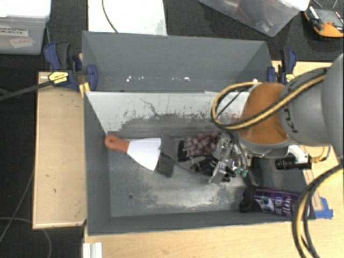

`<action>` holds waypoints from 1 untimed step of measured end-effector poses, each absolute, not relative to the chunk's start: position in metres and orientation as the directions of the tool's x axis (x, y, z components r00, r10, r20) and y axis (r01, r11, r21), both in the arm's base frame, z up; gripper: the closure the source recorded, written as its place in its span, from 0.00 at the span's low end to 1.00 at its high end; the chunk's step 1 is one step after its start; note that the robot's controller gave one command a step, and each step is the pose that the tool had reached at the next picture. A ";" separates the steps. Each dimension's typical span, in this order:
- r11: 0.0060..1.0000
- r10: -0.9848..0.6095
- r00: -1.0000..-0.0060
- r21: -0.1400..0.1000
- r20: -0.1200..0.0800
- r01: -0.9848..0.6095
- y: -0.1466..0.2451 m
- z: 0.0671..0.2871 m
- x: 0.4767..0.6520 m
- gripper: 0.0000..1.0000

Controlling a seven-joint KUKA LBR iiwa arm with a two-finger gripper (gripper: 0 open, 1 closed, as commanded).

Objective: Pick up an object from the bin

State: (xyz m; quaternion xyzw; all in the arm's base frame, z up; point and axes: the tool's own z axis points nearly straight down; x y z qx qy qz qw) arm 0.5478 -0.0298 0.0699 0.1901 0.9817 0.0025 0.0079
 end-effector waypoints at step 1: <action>0.999 0.044 -0.999 0.002 -0.013 0.044 -0.036 0.069 0.552 1.00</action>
Offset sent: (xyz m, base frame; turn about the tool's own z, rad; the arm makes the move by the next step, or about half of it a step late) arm 0.0000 0.0000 0.0000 0.0000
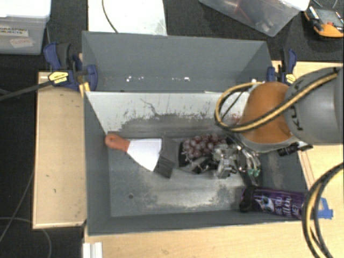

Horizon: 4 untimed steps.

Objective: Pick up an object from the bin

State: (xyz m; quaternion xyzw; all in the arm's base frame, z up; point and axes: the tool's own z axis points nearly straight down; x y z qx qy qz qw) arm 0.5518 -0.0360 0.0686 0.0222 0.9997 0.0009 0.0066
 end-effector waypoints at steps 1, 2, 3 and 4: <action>0.999 0.045 -0.999 0.002 -0.013 0.045 -0.036 0.069 0.552 1.00; 0.999 0.045 -0.999 0.002 -0.014 0.045 -0.036 0.069 0.552 1.00; 0.999 0.044 -0.999 0.003 -0.002 0.044 -0.036 0.085 0.549 1.00; 0.999 0.044 -0.999 0.003 -0.015 0.044 -0.036 0.116 0.552 1.00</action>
Offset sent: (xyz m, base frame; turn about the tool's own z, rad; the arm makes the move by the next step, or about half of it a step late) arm 0.0002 0.0000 0.0014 0.0002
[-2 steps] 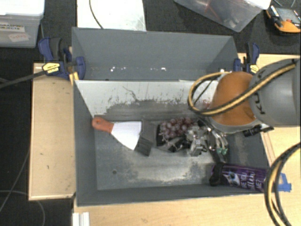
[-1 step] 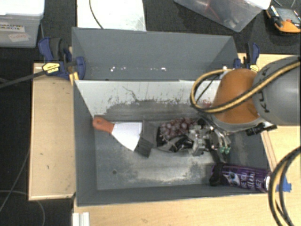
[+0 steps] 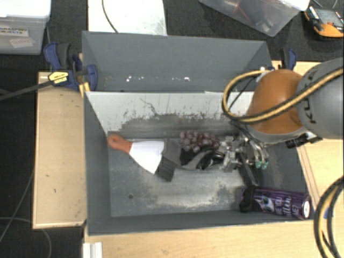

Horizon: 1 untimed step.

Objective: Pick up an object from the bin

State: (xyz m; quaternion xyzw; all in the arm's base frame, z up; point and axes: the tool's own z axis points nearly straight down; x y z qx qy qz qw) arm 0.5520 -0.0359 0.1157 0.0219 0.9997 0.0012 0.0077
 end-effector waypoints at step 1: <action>0.999 0.043 -0.999 0.004 -0.003 0.043 -0.035 0.147 0.549 1.00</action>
Offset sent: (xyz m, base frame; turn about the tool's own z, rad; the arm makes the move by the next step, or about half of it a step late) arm -0.0026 0.0004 0.0662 -0.0004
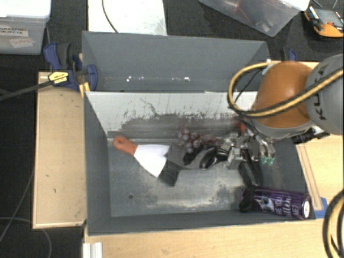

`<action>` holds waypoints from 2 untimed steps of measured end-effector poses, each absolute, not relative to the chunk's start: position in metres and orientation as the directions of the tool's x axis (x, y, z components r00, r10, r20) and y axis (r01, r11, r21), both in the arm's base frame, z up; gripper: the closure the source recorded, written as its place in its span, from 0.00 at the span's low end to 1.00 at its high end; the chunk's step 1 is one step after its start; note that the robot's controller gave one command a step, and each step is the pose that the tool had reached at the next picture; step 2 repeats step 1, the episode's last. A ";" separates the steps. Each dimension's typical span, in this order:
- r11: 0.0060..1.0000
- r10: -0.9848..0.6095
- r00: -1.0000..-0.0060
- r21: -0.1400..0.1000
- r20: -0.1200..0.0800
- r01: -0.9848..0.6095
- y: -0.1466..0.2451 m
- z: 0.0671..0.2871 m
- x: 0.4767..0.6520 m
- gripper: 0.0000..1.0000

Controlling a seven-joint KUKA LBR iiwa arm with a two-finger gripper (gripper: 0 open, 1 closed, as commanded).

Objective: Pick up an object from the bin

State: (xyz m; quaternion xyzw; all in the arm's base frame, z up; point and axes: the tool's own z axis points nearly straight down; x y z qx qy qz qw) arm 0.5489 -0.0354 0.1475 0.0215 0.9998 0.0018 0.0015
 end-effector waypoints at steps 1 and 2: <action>0.999 0.042 -0.999 0.004 -0.009 0.042 -0.035 0.180 0.550 1.00; 0.999 0.042 -0.999 0.004 -0.009 0.042 -0.035 0.180 0.550 1.00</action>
Offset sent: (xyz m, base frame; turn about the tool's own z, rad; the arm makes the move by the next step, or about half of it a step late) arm 0.0021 -0.0001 0.0327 -0.0006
